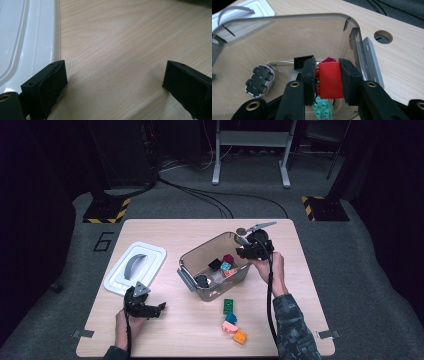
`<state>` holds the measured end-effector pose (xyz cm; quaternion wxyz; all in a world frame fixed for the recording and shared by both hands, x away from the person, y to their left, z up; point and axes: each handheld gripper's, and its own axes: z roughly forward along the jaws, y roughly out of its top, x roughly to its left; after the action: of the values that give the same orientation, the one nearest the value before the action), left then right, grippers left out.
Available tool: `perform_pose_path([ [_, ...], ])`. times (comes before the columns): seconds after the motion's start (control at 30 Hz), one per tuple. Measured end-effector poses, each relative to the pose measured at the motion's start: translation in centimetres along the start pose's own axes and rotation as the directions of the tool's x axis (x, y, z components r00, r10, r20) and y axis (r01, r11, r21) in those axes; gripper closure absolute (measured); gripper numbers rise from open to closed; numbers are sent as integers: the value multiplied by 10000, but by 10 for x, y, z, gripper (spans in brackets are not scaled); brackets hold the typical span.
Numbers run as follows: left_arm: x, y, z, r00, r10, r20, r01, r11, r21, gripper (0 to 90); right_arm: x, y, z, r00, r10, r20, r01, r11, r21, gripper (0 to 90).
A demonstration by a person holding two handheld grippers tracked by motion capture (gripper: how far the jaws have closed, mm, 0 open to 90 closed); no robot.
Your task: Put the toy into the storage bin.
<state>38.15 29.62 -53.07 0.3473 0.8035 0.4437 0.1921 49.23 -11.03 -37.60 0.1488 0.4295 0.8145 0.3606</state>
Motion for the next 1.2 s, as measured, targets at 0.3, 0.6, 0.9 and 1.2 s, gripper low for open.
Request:
perform_pose_path([
  [0.3,0,0,0,10000,-4,1,4,10000,15,50,0,-7,3,9996,-238,176,225,9973,697,675],
  [0.6,0,0,0,10000,5,10,-5,10000,29,50,4,-11,7,9982,-544,241,514,9924,1115,608],
  [0.9,0,0,-1,10000,15,59,-16,10000,92,51,13,-20,-10,9971,-554,517,531,9976,452,329],
  [1.2,0,0,0,10000,-16,22,16,10000,12,51,24,-43,-33,9983,-343,461,355,9990,-256,165],
])
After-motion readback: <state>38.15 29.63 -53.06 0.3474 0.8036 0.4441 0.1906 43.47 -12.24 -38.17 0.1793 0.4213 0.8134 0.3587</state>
